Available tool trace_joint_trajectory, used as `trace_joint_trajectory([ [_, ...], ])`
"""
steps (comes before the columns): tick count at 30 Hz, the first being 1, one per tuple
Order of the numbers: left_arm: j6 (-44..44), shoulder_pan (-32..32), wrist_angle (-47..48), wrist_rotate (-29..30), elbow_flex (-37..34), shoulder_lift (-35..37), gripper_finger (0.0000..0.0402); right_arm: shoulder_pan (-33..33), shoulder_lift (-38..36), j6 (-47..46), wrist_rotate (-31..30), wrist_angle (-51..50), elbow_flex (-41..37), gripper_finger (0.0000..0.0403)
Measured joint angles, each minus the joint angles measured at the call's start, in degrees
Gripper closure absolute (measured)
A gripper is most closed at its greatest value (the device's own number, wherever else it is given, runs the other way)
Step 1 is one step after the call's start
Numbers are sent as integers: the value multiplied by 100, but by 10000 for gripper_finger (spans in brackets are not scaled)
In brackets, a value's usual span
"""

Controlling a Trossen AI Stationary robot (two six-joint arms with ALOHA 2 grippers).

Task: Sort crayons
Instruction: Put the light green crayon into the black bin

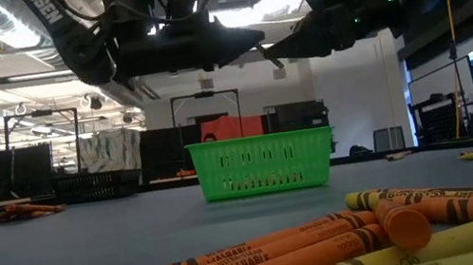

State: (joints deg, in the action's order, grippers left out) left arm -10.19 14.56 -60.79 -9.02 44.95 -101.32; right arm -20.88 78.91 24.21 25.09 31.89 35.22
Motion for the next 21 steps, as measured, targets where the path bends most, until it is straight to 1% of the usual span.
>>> trace_joint_trajectory([
  [3, -76, -54, 58, -12, -17, 0, 237, 3, 0, 2, 0, 9, 0, 394],
  [6, -88, -53, 14, -75, -17, 0, 267, 4, 0, 2, -3, 45, 0, 391],
  [9, -123, -48, 13, -108, -17, 0, 310, 4, 0, 2, -5, 114, 0, 390],
  [13, -399, -110, -29, -102, -17, 0, 379, 30, 0, 2, -24, 109, 0, 390],
  [14, -426, -119, -34, -93, -17, 3, 388, 32, 0, -2, -23, 112, 0, 389],
  [18, -406, -140, -62, -33, -17, 7, 391, 30, 0, -93, -23, 125, 0, 389],
  [21, -385, -144, -70, -23, -17, 7, 395, 31, 0, -430, -37, 138, 6, 386],
])
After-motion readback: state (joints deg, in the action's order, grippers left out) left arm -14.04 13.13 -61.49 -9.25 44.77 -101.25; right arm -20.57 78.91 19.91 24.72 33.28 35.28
